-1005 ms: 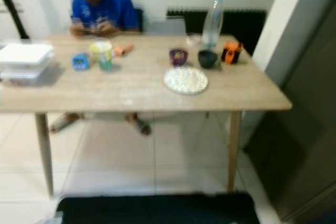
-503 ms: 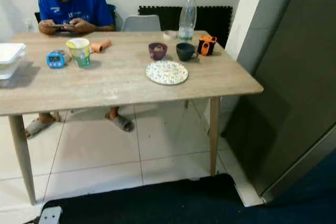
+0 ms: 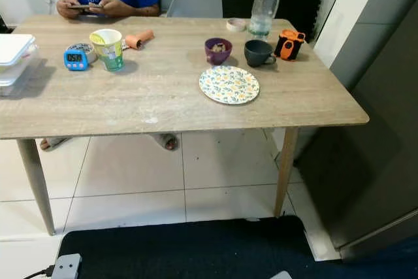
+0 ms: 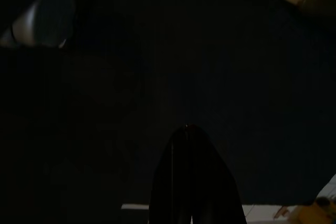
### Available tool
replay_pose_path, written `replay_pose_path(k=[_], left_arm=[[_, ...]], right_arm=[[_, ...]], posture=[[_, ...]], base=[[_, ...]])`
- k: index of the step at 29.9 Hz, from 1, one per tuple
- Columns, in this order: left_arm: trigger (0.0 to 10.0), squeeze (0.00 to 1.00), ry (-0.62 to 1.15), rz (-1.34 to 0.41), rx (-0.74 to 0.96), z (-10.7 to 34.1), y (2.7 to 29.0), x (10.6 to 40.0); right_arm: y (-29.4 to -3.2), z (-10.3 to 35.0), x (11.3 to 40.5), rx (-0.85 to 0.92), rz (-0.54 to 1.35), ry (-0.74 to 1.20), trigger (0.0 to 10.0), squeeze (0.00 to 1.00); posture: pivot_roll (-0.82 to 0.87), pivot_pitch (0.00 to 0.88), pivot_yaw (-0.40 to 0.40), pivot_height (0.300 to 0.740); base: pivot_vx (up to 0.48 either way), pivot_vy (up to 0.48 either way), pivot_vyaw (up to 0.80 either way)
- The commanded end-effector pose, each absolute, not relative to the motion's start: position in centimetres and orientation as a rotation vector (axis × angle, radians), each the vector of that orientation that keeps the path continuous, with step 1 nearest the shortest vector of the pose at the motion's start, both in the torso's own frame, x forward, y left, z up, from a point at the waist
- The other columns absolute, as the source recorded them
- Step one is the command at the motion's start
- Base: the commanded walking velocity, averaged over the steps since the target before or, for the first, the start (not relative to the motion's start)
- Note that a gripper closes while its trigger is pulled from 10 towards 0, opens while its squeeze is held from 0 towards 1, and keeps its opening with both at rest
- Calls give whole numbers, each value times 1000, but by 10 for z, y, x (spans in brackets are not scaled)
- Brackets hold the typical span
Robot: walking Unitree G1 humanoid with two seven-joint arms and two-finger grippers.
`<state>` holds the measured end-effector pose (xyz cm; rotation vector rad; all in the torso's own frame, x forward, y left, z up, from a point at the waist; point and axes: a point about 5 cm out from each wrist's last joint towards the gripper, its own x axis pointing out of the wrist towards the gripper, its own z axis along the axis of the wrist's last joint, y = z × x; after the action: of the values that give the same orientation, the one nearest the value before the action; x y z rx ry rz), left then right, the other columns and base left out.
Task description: Restocking fridge
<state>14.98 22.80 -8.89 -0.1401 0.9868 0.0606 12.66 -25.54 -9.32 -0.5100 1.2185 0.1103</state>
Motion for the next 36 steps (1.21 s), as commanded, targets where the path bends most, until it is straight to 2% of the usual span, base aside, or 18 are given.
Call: replay_pose_path(k=[1,6,16,21,31,36], left_arm=[[10000,0,1014,56,-153,-94,223,141],[10000,0,1013,45,-155,-94,218,142],[10000,0,1026,29,-147,-96,216,139],[10000,0,1004,45,-139,-92,221,145],[10000,0,978,22,-96,-87,223,156],[10000,0,970,78,-130,-88,231,150]], right_arm=[[-257,-95,119,-503,108,1247,10000,0],[-256,-95,120,-508,124,1256,10000,0],[-255,-96,118,-502,120,1258,10000,0],[-253,-99,112,-509,141,1265,10000,0],[-245,-99,119,-521,187,1244,10000,0],[-239,-98,125,-519,197,1231,10000,0]], posture=[[-34,115,-36,740],[-33,115,-39,740],[-57,124,-35,740],[-55,152,-35,740],[-27,188,-52,740],[-29,152,-22,740]], base=[[0,0,0],[0,0,0],[0,0,-794],[0,0,0],[0,-92,0],[96,-361,0]])
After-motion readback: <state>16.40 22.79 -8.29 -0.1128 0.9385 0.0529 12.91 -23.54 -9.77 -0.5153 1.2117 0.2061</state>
